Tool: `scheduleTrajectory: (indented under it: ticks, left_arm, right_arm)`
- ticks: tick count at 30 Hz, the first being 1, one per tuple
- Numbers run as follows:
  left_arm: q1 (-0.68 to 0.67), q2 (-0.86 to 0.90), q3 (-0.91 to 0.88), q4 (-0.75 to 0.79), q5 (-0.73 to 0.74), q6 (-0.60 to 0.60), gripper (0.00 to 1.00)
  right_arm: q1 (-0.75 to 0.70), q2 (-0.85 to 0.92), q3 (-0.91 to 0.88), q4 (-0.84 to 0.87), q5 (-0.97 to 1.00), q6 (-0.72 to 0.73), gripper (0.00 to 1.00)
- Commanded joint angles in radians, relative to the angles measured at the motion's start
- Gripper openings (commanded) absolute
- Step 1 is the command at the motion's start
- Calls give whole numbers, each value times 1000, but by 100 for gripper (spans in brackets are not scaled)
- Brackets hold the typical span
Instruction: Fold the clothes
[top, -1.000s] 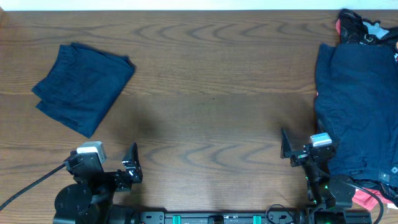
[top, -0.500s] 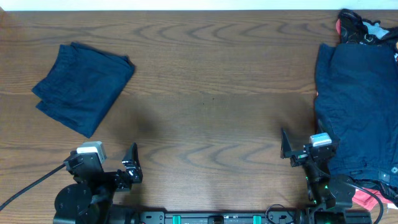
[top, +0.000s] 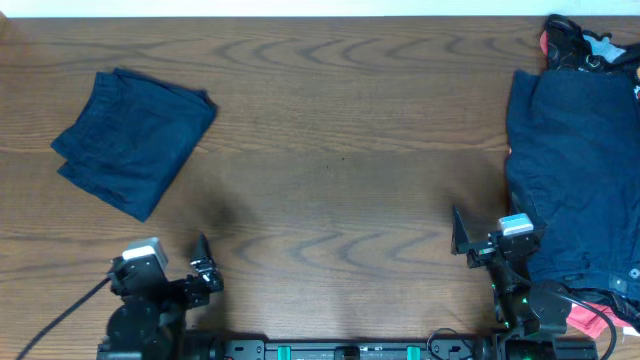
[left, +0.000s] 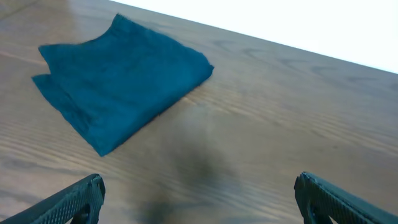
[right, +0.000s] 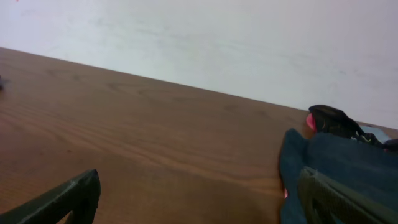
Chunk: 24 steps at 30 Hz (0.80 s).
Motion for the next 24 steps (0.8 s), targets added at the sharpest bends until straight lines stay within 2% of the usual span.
scheduleTrajectory:
  ticks: [1, 15, 24]
  left_arm:
    - [24, -2, -100, 69, 0, 13, 98]
    - [29, -19, -479, 729, 3, 13, 98]
    - [29, -19, -483, 718, 11, 13, 98]
  right_arm:
    - [18, -2, -2, -4, 2, -14, 99]
    - [18, -2, -2, -4, 2, -14, 99]
    - [18, -1, -2, -4, 2, -14, 99]
